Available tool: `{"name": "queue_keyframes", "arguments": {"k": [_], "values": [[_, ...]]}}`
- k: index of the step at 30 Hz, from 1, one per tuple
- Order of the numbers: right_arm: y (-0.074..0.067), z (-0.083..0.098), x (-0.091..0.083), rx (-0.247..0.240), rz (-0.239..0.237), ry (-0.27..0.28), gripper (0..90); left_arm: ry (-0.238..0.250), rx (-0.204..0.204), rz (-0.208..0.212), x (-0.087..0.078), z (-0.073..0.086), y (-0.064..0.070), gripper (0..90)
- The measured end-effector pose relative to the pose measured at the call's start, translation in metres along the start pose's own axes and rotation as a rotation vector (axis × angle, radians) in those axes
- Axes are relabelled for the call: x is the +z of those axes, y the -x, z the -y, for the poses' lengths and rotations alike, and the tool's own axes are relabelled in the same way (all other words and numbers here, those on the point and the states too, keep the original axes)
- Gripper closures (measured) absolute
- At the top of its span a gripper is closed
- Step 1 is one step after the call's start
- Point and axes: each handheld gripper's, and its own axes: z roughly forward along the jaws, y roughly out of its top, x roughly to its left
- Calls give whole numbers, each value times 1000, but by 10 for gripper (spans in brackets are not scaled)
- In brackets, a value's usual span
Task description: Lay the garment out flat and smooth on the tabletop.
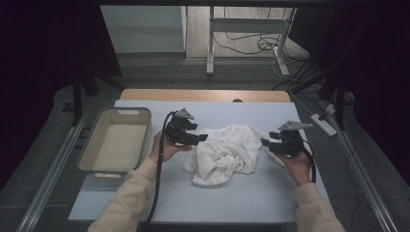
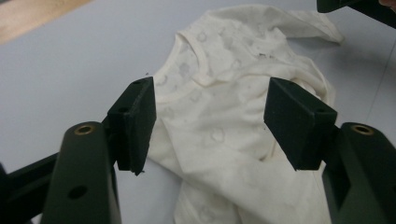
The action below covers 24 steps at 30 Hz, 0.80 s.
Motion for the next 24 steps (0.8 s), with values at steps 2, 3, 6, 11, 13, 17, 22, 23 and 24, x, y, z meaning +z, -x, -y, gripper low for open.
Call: {"name": "queue_keyframes", "arguments": {"k": [2, 3, 6, 11, 13, 17, 22, 23, 24], "values": [[0, 5, -3, 13, -5, 4, 490, 2, -18, -6, 0, 7, 1, 342], [0, 7, -4, 19, -15, 5, 486, 4, -30, -1, 0, 10, 0, 340], [-1, 11, -4, 17, -30, 2, 479, 3, -39, 6, 1, 13, 0, 340], [-2, 13, 4, 6, -43, -26, 466, -8, -22, 20, 7, 11, 2, 335], [-3, 13, 6, 1, -41, -34, 463, -19, -13, 23, 9, 11, 3, 330], [-3, 15, 6, -6, -38, -44, 457, -20, -23, 28, 6, 13, 2, 327], [-3, 15, 7, 3, -59, -34, 450, -44, -10, 30, 6, 19, 4, 324], [-3, 15, 7, -3, -59, -38, 450, -48, -10, 31, 6, 20, 5, 324], [-4, 15, 8, -6, -55, -41, 449, -53, -7, 29, 6, 21, 6, 324]]}}
